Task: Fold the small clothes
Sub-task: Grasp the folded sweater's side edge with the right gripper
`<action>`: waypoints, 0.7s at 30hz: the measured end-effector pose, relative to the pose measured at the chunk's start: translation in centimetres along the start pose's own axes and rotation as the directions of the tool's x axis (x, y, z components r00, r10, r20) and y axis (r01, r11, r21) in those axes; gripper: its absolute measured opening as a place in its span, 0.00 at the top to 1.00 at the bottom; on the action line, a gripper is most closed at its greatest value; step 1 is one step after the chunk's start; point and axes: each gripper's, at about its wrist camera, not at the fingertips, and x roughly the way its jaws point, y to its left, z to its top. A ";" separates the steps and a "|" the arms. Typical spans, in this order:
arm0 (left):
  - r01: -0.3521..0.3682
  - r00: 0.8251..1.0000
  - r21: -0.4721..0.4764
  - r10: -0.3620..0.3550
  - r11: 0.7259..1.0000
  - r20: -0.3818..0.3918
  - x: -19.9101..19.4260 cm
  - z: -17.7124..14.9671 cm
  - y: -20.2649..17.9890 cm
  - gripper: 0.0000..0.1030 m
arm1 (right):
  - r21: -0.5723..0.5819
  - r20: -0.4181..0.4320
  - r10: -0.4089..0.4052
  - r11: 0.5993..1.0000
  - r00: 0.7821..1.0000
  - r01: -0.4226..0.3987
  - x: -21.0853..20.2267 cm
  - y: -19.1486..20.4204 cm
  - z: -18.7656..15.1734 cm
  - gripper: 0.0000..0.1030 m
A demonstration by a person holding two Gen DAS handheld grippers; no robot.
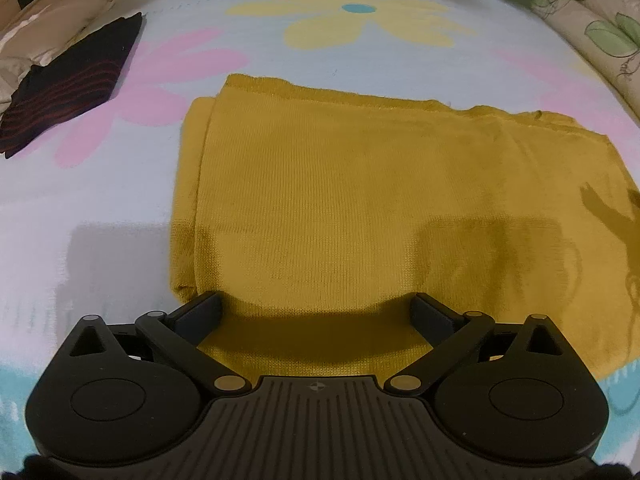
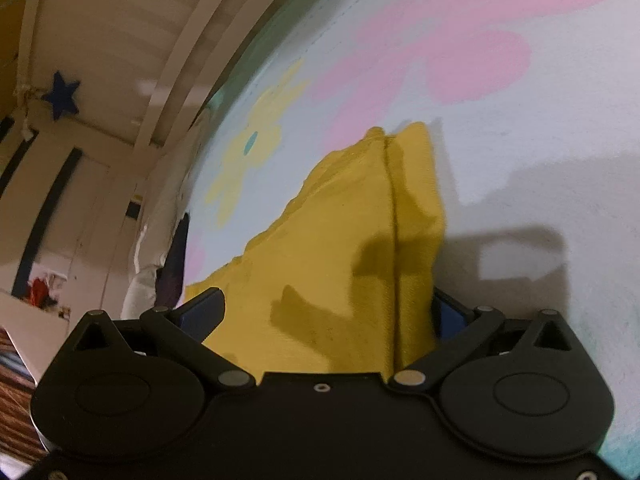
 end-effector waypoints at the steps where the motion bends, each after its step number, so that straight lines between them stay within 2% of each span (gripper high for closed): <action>1: 0.000 1.000 -0.002 0.000 1.000 -0.004 0.0 0.1 0.0 0.01 | -0.003 0.003 -0.009 1.000 1.000 0.009 -0.1 0.2 -0.1 0.00; 4: 0.002 1.000 -0.018 -0.002 1.000 -0.001 0.1 0.1 0.2 0.01 | -0.027 -0.010 -0.029 0.999 1.000 0.029 0.0 0.6 -0.1 0.00; 14: 0.005 1.000 -0.022 -0.005 1.000 0.002 0.0 0.0 0.5 0.01 | -0.030 -0.030 -0.025 0.999 0.999 0.024 -0.2 0.4 -0.1 0.02; 16: 0.008 1.000 -0.007 -0.008 1.000 -0.005 -0.1 0.0 0.5 0.01 | -0.072 -0.036 -0.065 0.995 0.997 0.062 0.0 0.9 -0.2 0.28; 17: 0.009 1.000 0.001 -0.009 1.000 -0.010 -0.1 0.1 0.4 0.01 | -0.094 -0.038 -0.111 0.990 0.993 0.107 -0.1 1.2 -0.2 0.64; 18: 0.011 1.000 0.001 -0.011 1.000 -0.015 -0.1 0.2 0.4 0.02 | -0.103 -0.052 -0.164 0.982 0.985 0.158 0.0 1.4 -0.2 0.76; 20: 0.012 1.000 -0.005 -0.012 1.000 -0.020 -0.4 0.4 0.6 0.08 | -0.077 -0.065 -0.169 0.983 0.983 0.164 0.0 1.1 -0.3 0.76; 21: 0.008 1.000 -0.006 -0.008 1.000 -0.018 -0.7 0.6 0.7 0.16 | -0.077 -0.060 -0.176 0.982 0.983 0.171 0.0 1.1 -0.4 0.77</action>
